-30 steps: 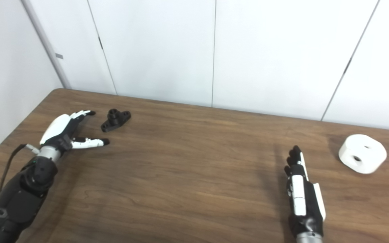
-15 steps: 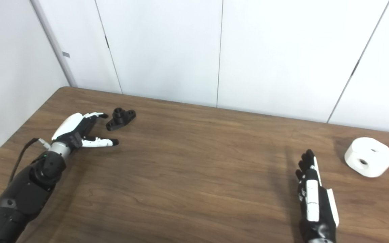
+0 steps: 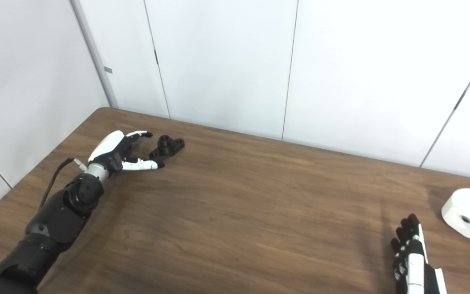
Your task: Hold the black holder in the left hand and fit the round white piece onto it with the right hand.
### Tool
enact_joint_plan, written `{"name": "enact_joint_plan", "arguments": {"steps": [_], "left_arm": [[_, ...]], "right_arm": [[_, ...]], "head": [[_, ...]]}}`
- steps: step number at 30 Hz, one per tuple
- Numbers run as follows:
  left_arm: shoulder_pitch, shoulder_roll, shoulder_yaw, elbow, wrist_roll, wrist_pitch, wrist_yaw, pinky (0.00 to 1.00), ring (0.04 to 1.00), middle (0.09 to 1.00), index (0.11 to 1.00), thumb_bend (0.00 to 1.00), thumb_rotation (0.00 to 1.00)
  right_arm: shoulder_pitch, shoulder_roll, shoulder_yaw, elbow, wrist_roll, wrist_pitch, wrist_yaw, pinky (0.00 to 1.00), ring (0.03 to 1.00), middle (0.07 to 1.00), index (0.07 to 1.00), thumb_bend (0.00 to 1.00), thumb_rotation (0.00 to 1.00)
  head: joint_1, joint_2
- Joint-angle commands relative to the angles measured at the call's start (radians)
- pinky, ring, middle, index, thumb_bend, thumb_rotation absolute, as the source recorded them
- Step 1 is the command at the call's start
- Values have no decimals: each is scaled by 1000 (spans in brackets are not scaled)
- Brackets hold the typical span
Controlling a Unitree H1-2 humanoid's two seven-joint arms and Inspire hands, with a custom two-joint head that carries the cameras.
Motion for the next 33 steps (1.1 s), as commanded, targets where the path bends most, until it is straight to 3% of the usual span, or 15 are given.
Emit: {"name": "enact_joint_plan", "arguments": {"steps": [1,7,11,18,30,33], "left_arm": [[-37,26,0,-8,-4,-6,3,898,938,919,869,1000,525],[-58,26,-8,7,-4,2,-8,902,946,919,865,1000,521],[-67,26,-17,8,-1,14,-16,909,947,915,853,1000,510],[-90,22,-46,62,14,7,-8,890,932,900,837,1000,464],[-110,37,-73,117,17,-26,-11,925,941,892,820,1000,464],[-112,37,-71,124,13,-23,-11,912,937,888,806,1000,420]], "right_arm": [[-7,-5,-5,-50,23,-19,18,1000,1000,1000,1000,499,962],[15,-11,-8,-90,40,0,26,1000,1000,1000,1000,500,958],[30,-13,-15,-121,58,11,26,1000,1000,1000,999,553,919],[51,-24,-18,-195,96,34,40,943,1000,1000,1000,582,870],[73,-30,-19,-259,40,52,25,918,974,982,967,650,883],[76,-30,-22,-273,39,61,24,902,960,967,952,704,870]], "head": [[1,2],[2,10],[0,29],[-3,38],[-13,61],[-16,66]]}}
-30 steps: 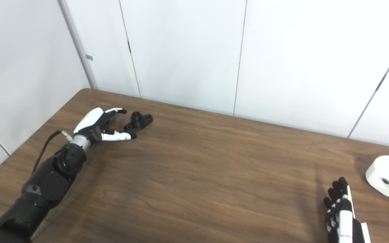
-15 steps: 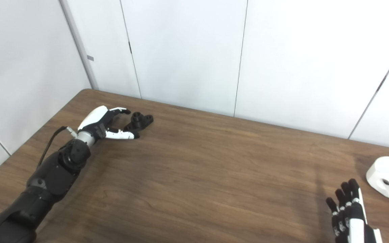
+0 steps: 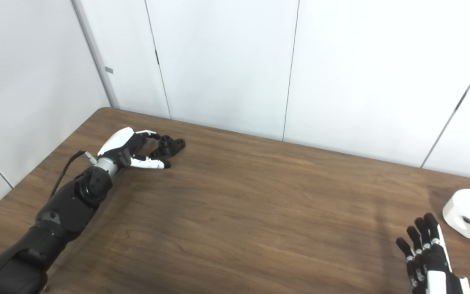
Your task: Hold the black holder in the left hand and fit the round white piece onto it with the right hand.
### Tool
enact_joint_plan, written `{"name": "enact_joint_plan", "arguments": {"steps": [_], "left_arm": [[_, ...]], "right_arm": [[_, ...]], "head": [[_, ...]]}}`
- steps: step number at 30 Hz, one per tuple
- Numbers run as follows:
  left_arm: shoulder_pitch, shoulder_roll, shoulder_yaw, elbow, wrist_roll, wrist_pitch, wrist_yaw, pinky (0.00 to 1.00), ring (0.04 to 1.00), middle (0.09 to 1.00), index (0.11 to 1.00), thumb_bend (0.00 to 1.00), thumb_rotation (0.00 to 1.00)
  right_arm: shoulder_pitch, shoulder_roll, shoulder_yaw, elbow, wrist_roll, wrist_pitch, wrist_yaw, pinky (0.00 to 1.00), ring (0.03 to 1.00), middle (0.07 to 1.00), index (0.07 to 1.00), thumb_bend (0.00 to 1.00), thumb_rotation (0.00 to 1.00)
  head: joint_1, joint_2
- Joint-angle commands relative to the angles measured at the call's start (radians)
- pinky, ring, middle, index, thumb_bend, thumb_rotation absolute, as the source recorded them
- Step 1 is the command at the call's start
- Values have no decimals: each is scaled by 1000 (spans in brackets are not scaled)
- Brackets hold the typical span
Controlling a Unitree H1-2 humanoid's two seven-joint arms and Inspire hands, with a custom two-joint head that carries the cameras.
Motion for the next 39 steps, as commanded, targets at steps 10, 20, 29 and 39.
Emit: {"name": "enact_joint_plan", "arguments": {"steps": [10,20,29,39], "left_arm": [[-26,41,-15,31,8,-8,-10,931,932,875,766,1000,280],[-30,55,-37,56,23,-15,-2,932,927,869,749,1000,224],[-36,57,-44,65,25,-19,5,920,922,862,741,989,242],[-66,33,-46,104,16,-7,2,956,934,860,739,986,240]], "right_arm": [[-1,-4,-16,-78,4,-19,-4,862,929,933,924,720,856],[-4,4,-14,-119,3,2,-10,826,906,917,898,724,851],[-2,5,-3,-120,-2,-17,-4,866,931,941,919,755,858],[12,11,14,-169,-15,0,-11,892,947,954,930,738,875]], "head": [[-8,20],[-10,22],[-18,15],[-32,20]]}}
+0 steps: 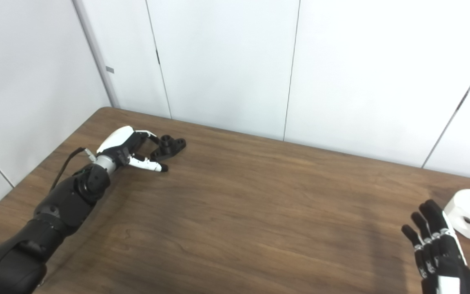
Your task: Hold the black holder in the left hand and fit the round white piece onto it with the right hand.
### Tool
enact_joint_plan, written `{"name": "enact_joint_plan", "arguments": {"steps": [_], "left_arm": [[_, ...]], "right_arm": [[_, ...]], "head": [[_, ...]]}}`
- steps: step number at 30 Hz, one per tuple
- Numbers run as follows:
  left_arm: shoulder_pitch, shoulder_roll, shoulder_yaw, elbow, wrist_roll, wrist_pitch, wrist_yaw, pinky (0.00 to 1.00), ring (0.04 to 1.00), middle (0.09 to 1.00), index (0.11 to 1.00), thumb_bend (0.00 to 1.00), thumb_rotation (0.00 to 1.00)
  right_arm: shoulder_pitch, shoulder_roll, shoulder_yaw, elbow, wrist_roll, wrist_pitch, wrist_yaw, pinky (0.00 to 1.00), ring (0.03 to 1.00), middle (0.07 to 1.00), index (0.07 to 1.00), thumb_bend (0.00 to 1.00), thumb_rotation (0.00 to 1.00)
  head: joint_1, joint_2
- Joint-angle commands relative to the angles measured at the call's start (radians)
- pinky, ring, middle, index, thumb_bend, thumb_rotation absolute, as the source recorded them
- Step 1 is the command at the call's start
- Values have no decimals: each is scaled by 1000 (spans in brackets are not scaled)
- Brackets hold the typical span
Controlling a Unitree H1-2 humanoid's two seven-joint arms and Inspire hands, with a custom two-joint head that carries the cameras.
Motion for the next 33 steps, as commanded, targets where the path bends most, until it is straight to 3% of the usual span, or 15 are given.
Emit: {"name": "enact_joint_plan", "arguments": {"steps": [1,24,33], "left_arm": [[-29,13,-7,16,1,16,-9,940,929,859,734,980,231],[-80,-18,-55,82,4,-28,4,934,918,845,717,953,203],[-89,-17,-71,114,12,-80,44,902,888,807,647,888,164]], "right_arm": [[4,9,4,-42,-8,-10,-6,901,952,957,934,744,880],[15,40,43,-73,-34,1,-34,964,993,991,979,680,923],[15,51,55,-86,-49,20,-48,966,997,1000,991,653,936]], "head": [[-3,1],[-29,3],[-38,-1]]}}
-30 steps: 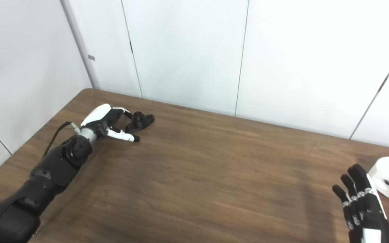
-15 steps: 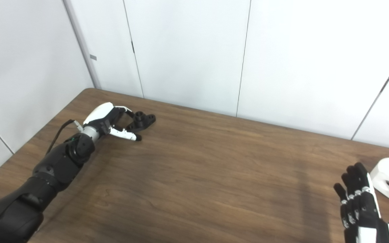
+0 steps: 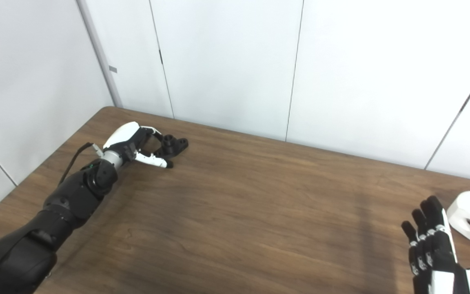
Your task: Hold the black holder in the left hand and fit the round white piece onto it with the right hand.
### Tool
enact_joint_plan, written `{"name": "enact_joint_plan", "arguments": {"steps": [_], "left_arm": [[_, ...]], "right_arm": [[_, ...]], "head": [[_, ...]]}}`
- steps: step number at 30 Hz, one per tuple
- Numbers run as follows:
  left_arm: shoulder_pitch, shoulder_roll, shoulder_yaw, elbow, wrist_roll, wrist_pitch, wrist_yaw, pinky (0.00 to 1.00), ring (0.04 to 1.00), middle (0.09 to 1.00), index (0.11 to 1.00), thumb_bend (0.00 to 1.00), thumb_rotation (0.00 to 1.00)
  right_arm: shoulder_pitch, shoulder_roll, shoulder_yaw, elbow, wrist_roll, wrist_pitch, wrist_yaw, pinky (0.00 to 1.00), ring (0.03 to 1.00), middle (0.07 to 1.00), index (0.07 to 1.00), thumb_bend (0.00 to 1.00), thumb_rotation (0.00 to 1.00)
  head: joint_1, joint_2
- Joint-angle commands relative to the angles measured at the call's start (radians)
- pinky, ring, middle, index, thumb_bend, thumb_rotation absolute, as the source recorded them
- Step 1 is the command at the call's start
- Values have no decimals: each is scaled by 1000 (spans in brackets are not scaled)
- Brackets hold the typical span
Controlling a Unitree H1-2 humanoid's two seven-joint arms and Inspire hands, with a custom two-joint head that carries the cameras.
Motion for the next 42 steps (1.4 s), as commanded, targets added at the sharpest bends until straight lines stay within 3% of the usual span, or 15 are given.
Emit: {"name": "enact_joint_plan", "arguments": {"steps": [1,5,6,7,10,28,42], "left_arm": [[-22,-4,-13,10,4,-19,-9,902,887,804,641,882,163],[-25,-4,-17,17,6,-31,4,898,876,781,587,847,111],[-26,-4,-19,20,10,-38,14,897,874,775,540,690,87],[-26,-3,-22,24,16,-44,24,892,868,765,514,609,71],[-27,2,-31,35,17,-74,36,898,857,745,487,531,51],[-12,22,-66,22,29,-107,48,889,863,731,486,521,48],[76,-2,-86,-162,22,-124,-4,912,904,772,487,521,47]], "right_arm": [[7,21,6,-46,-7,-7,-5,968,998,1000,991,651,940],[7,26,10,-53,-9,-4,-13,971,998,1000,995,637,947],[6,25,9,-55,-6,-4,-13,971,997,1000,996,635,953],[5,23,8,-56,-3,-4,-13,979,999,1000,998,632,956],[0,22,11,-63,-5,2,-15,995,1000,1000,1000,628,965],[-17,39,23,-81,-21,27,-27,1000,1000,1000,1000,588,982],[-34,56,22,-59,-25,26,-31,1000,1000,1000,1000,553,954]], "head": [[0,1],[2,7],[2,7],[2,7],[1,3],[-29,10],[-114,12]]}}
